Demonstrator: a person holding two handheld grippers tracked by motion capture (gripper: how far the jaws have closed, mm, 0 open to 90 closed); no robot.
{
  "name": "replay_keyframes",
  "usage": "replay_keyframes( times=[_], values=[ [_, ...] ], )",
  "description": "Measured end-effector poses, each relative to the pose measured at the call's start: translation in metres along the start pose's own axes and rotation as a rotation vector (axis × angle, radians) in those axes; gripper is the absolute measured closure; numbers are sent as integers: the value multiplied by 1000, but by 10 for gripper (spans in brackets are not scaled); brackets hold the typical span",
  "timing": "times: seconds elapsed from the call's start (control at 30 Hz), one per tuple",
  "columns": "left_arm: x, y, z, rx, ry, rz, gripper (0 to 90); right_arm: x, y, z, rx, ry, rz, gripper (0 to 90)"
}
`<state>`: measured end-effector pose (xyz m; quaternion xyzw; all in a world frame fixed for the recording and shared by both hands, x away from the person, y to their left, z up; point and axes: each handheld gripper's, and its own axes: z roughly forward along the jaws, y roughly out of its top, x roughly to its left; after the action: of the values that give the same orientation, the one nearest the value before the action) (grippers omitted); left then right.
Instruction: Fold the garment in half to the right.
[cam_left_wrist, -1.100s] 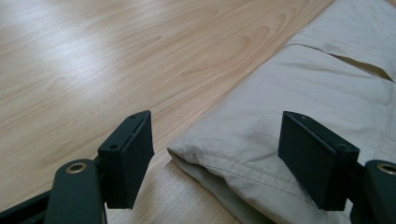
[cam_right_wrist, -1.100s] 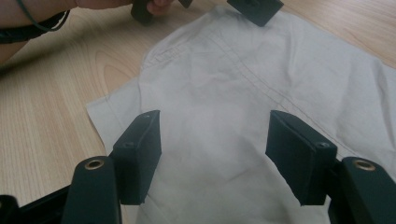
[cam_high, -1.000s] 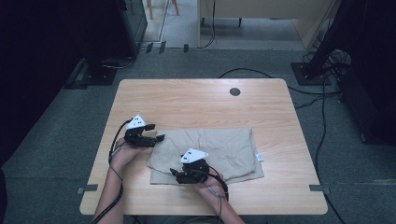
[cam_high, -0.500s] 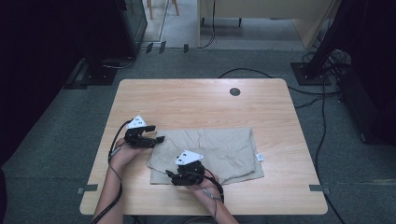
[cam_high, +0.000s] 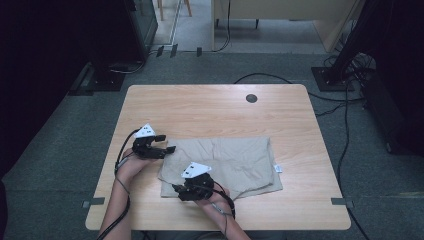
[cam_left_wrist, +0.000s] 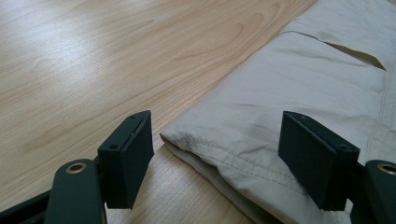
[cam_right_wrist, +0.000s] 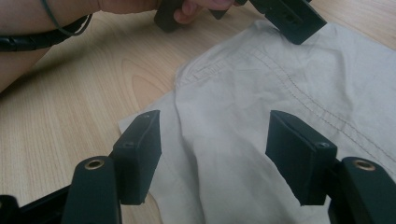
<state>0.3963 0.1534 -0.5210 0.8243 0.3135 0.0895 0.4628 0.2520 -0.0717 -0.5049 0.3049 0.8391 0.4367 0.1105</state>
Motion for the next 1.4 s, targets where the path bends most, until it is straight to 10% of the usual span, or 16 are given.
replay_keyframes(
  times=[1.4],
  values=[
    [-4, 2, 11, 72, 21, 13, 320, 31, 4, 41, 103, -12, -90, 366]
  ],
)
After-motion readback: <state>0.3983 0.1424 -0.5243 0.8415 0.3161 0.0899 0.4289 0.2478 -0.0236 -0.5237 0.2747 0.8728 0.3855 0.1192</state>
